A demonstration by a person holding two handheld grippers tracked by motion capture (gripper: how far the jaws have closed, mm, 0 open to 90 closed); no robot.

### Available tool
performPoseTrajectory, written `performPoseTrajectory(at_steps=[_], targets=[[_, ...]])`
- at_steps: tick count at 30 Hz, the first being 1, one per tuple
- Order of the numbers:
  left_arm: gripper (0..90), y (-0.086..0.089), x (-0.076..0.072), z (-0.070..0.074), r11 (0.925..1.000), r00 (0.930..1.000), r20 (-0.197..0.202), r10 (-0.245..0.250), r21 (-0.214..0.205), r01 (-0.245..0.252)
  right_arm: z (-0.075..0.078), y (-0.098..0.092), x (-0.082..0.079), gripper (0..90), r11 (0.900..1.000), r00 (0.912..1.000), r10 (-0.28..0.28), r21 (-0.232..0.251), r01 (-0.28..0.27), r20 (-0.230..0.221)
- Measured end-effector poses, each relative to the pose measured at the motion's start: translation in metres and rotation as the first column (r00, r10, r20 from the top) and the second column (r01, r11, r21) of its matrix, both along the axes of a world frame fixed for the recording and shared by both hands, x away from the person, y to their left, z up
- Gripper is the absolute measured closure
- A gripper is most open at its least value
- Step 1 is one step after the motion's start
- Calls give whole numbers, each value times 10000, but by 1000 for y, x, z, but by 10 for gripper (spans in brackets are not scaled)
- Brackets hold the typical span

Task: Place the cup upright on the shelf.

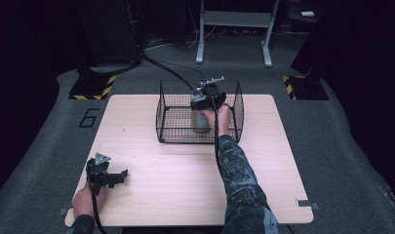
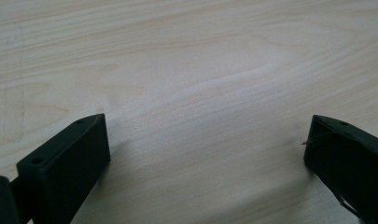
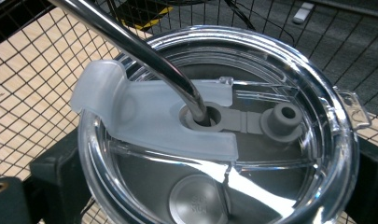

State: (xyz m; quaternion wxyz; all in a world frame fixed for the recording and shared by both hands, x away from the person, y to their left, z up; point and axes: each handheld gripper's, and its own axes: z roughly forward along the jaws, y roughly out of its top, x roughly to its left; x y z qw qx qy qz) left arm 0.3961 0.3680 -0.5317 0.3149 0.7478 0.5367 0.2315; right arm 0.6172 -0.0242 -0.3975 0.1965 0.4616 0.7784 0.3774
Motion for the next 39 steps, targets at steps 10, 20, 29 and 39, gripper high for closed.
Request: performPoseTrajectory(at_steps=[10, 20, 29, 39], targets=[[2, 0, 0, 0, 10000, 10000, -5, 13, -5, -13, -5, -3, -10, 35, 9998, 9995, 202, -84, -200, 246], [1, 0, 0, 0, 10000, 9999, -112, -74, 24, 74, -5, -4, -11, 35, 9999, 9995, 166, -42, -165, 263], [2, 0, -1, 0, 10000, 9999, -131, -51, -12, 51, -3, -4, -11, 33, 9999, 9998, 100, -43, -100, 171], [2, 0, 0, 0, 10000, 10000, -44, -31, 53, 31, 4, -6, -13, 0, 9999, 9994, 141, 75, -139, -303]])
